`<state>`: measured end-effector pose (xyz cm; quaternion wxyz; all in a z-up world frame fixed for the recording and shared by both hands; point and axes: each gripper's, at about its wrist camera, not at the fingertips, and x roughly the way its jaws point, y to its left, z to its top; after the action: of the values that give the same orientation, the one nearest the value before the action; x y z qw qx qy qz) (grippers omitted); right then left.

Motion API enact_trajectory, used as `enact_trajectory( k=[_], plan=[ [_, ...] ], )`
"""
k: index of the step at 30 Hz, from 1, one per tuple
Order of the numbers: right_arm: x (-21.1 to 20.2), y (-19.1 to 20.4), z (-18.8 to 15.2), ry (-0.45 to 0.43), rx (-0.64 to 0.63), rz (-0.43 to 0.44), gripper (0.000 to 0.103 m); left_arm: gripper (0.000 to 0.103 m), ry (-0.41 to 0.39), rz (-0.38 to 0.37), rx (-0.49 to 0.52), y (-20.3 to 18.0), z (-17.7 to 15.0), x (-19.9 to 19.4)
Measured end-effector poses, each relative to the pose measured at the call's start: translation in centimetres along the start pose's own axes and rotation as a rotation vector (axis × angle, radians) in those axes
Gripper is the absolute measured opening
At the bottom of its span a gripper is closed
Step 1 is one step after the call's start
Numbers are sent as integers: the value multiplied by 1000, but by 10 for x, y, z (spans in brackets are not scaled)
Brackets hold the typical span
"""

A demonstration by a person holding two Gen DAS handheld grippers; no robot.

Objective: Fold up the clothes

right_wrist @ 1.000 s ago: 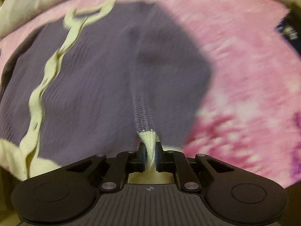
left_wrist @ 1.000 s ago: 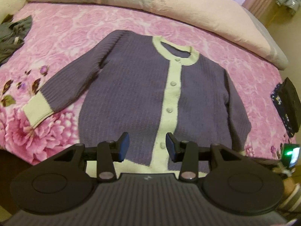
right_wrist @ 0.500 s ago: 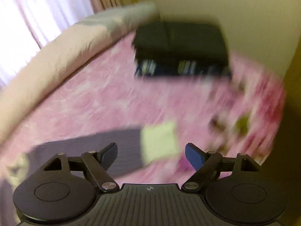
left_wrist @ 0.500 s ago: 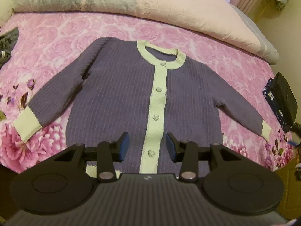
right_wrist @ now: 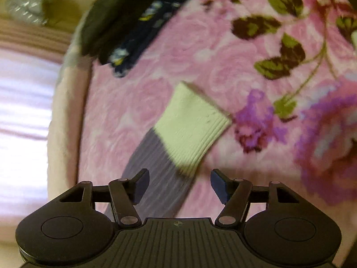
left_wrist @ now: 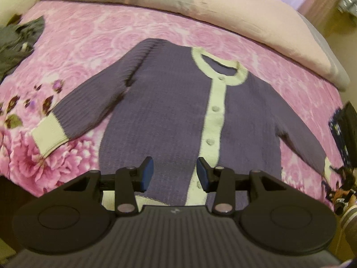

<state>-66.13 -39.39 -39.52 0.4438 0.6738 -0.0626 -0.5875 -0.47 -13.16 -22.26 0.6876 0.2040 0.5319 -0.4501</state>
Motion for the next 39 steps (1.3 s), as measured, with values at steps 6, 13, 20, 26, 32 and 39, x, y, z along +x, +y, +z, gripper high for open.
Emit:
enact_trajectory(
  k=[6, 13, 20, 26, 32, 39],
  plan=[
    [12, 19, 8, -35, -169, -68, 3, 38, 12, 3, -51, 6, 1, 6],
    [1, 78, 23, -175, -375, -117, 3, 38, 14, 13, -109, 17, -1, 14],
    [-1, 76, 8, -73, -276, -195, 80, 39, -2, 50, -189, 44, -7, 14],
    [-26, 82, -29, 27, -272, -161, 80, 43, -43, 90, -375, 100, -7, 19],
    [-44, 90, -82, 75, -246, -134, 80, 49, -64, 109, -580, 170, -10, 50],
    [-54, 93, -143, 97, -251, -180, 80, 49, -60, 118, -779, 249, -9, 104]
  ],
)
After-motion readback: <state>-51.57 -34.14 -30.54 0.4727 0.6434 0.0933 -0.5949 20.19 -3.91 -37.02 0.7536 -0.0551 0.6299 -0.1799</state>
